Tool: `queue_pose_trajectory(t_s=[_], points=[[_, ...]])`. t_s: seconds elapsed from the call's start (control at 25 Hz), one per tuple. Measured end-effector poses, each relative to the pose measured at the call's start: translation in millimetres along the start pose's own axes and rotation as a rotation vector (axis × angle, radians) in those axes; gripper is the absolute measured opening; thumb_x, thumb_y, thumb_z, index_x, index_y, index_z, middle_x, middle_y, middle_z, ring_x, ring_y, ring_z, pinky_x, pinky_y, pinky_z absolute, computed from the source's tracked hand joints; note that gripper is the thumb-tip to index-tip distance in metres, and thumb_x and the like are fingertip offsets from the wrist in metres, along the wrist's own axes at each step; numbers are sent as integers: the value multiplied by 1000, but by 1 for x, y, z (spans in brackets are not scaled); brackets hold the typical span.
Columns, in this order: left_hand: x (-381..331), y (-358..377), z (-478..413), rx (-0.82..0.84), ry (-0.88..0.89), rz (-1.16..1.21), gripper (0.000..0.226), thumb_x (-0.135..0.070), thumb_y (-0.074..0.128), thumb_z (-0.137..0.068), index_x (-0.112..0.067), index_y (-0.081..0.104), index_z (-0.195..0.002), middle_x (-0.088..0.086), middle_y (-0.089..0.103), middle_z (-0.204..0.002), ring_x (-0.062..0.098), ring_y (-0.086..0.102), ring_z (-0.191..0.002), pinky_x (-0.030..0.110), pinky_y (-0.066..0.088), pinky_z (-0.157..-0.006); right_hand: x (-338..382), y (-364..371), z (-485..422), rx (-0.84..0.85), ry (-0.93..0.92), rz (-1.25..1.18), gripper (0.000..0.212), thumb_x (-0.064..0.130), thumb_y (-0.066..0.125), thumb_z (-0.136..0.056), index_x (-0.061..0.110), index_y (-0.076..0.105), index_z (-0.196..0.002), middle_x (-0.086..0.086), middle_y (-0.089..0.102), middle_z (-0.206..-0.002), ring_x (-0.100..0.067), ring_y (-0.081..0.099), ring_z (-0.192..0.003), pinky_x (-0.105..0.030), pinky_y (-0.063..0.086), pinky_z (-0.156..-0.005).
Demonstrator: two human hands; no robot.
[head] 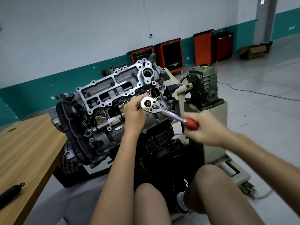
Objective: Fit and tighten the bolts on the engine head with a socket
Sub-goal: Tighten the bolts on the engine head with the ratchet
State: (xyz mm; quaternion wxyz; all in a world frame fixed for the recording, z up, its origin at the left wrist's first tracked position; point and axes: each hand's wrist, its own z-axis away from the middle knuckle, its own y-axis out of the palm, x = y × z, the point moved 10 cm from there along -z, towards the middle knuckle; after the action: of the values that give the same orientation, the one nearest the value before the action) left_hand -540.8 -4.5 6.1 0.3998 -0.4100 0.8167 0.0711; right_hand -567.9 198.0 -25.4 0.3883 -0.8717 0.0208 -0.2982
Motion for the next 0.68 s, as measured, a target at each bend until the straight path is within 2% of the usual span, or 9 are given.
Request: queue_pose_trajectory(t_s=[0.12, 0.24, 0.32, 0.44, 0.52, 0.56, 0.68], points=[[-6, -2, 1, -55, 62, -73, 18, -5, 58, -89, 5, 53, -75, 9, 56, -64, 7, 40, -51, 9, 28, -49, 13, 48, 32, -172, 141, -328, 35, -1, 66, -74, 17, 40, -61, 6, 36, -49, -7, 33, -46, -24, 29, -48], [-13, -1, 1, -23, 78, -81, 25, -22, 58, -92, -16, 44, -73, -13, 47, -47, -2, 37, -46, 7, 28, -52, 42, 104, 43, -225, 275, -702, 30, 6, 60, -73, 23, 39, -59, 9, 34, -48, -3, 28, -45, -17, 27, -44], [-15, 2, 0, 32, 92, -68, 24, -25, 57, -93, -25, 41, -75, -16, 43, -46, -6, 38, -45, 7, 29, -53, 48, 110, 44, -219, 295, -736, 27, 9, 57, -71, 25, 39, -58, 10, 34, -48, -3, 29, -44, -15, 28, -44], [-20, 4, -1, 93, 121, -93, 21, -19, 57, -94, -26, 56, -73, -10, 43, -49, -5, 39, -46, 8, 30, -53, 21, 70, 34, -56, 229, -491, 36, 1, 62, -74, 22, 39, -56, 11, 36, -45, -3, 31, -42, -21, 29, -45], [-17, 5, -3, 116, 89, -65, 40, -18, 57, -94, -29, 58, -55, -13, 44, -47, 0, 39, -49, 20, 35, -56, 5, 30, 12, 126, 122, -191, 34, -2, 64, -76, 19, 43, -59, 12, 40, -46, -2, 36, -41, -20, 31, -46], [-15, 5, -3, 117, 77, -57, 42, -18, 57, -93, -29, 58, -54, -15, 46, -48, 4, 40, -51, 25, 36, -57, 2, 9, -3, 185, 57, -37, 28, -1, 64, -76, 17, 47, -62, 11, 43, -49, -2, 40, -42, -17, 32, -47], [-14, 2, -4, 84, 60, -34, 42, -18, 59, -92, -35, 61, -54, -19, 49, -48, 0, 40, -53, 20, 36, -57, 7, -34, -36, 144, -91, 276, 32, 4, 64, -74, 27, 44, -62, 9, 43, -53, -4, 44, -45, -20, 32, -49]])
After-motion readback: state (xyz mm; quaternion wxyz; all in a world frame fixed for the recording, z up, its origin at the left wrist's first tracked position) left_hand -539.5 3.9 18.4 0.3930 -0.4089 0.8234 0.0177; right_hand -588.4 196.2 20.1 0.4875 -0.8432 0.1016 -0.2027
